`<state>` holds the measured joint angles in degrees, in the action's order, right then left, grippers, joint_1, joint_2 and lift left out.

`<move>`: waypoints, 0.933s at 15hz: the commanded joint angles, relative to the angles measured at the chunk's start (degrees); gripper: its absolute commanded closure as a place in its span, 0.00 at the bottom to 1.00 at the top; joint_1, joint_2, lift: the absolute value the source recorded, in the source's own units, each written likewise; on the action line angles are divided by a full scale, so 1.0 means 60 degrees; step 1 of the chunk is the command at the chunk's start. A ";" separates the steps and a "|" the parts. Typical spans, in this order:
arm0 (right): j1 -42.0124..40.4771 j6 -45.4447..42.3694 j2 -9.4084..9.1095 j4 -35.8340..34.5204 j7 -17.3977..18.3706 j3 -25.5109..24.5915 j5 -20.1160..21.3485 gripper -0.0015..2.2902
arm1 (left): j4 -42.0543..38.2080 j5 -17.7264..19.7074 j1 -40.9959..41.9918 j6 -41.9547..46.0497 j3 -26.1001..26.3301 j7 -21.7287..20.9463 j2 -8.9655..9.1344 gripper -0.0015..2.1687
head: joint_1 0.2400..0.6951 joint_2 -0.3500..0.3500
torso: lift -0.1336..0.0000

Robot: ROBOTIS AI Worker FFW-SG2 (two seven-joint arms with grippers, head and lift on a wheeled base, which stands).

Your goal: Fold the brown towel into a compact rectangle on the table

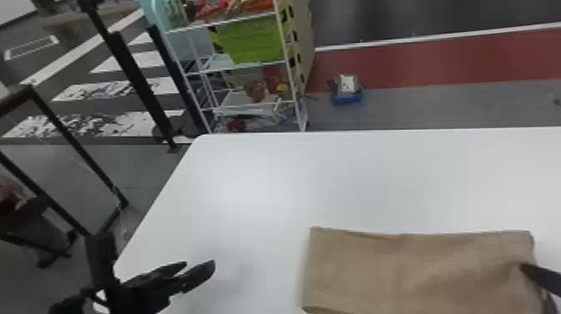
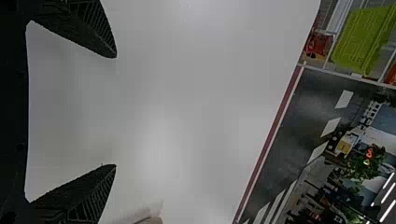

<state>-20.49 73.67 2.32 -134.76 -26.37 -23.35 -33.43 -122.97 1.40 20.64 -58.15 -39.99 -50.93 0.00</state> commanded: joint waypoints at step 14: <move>0.0646 -0.0741 -0.0108 0.1498 0.0718 0.1093 0.2686 0.33 | -0.0130 0.0001 0.0061 -0.0059 -0.0161 -0.0125 0.0025 0.02 | 1.00 0.88 | 0.07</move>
<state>-16.64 68.90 1.72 -125.92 -22.30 -16.97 -17.16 -123.40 1.40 20.89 -58.34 -40.95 -51.67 0.00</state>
